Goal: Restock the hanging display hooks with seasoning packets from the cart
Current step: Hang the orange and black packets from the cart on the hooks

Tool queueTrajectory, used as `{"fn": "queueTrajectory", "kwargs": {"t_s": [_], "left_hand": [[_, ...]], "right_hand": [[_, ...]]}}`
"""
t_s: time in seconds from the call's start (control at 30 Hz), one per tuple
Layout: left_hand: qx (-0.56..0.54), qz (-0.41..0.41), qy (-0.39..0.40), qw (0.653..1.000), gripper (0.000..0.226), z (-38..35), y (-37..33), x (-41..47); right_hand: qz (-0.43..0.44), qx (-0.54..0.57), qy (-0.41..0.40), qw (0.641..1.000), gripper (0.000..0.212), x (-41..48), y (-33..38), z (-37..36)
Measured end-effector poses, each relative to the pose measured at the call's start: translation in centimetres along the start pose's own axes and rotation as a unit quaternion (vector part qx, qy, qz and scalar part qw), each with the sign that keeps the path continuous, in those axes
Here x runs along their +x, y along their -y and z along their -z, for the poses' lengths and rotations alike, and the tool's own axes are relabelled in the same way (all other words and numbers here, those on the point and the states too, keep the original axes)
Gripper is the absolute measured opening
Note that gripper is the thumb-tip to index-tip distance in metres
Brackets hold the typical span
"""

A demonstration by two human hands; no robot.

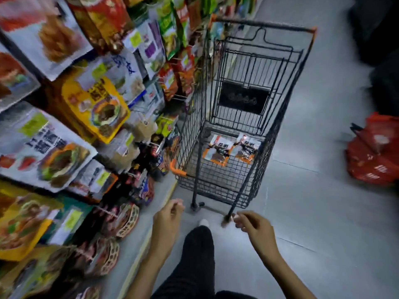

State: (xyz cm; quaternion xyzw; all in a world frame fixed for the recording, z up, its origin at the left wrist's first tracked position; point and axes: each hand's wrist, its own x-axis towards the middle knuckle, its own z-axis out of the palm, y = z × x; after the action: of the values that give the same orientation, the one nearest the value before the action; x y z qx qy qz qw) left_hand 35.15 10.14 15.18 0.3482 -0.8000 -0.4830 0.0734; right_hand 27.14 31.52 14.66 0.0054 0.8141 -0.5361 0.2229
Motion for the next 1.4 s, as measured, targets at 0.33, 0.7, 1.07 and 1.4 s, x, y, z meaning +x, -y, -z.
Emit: {"fn": "queueTrajectory", "kwargs": {"t_s": [0.33,0.7,1.07,1.4], "left_hand": [[0.094,-0.097,0.141,0.981,0.022,-5.9,-7.7,19.5],[0.119,-0.054,0.199,0.971,0.018,-18.5,-7.5,36.5],[0.194,0.077,0.146,0.967,0.030,-28.7,5.3,46.5],[0.306,0.110,0.118,0.938,0.071,-32.7,6.5,47.4]], "right_hand": [[-0.063,0.047,-0.142,0.987,0.013,16.0,4.7,1.8],[-0.164,0.140,-0.207,0.954,0.017,36.7,2.3,0.7],[-0.255,-0.078,-0.189,0.945,0.035,53.0,-11.3,-2.9],[-0.329,-0.210,-0.235,0.890,0.075,55.5,-13.8,-5.3]]}}
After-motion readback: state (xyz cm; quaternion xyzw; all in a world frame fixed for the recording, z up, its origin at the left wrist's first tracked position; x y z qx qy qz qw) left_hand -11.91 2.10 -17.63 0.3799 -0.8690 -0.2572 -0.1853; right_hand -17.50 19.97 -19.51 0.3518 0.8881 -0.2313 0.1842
